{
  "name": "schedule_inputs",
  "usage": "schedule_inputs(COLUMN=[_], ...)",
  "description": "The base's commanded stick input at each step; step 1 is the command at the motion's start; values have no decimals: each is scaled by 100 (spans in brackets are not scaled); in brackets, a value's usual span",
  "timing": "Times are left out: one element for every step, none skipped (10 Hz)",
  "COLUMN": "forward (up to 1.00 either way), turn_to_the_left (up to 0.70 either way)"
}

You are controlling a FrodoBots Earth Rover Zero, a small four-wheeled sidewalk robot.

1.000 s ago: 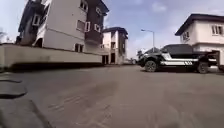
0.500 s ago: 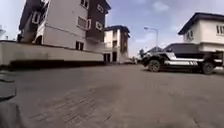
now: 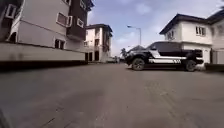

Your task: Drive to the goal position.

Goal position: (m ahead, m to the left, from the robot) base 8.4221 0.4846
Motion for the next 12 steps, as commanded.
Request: schedule_inputs(forward=[70,70,70,70,70,70,70,70,70,70,70,70], turn_to_the_left=[0,0,0,0,0,0,0,0,0,0,0,0])
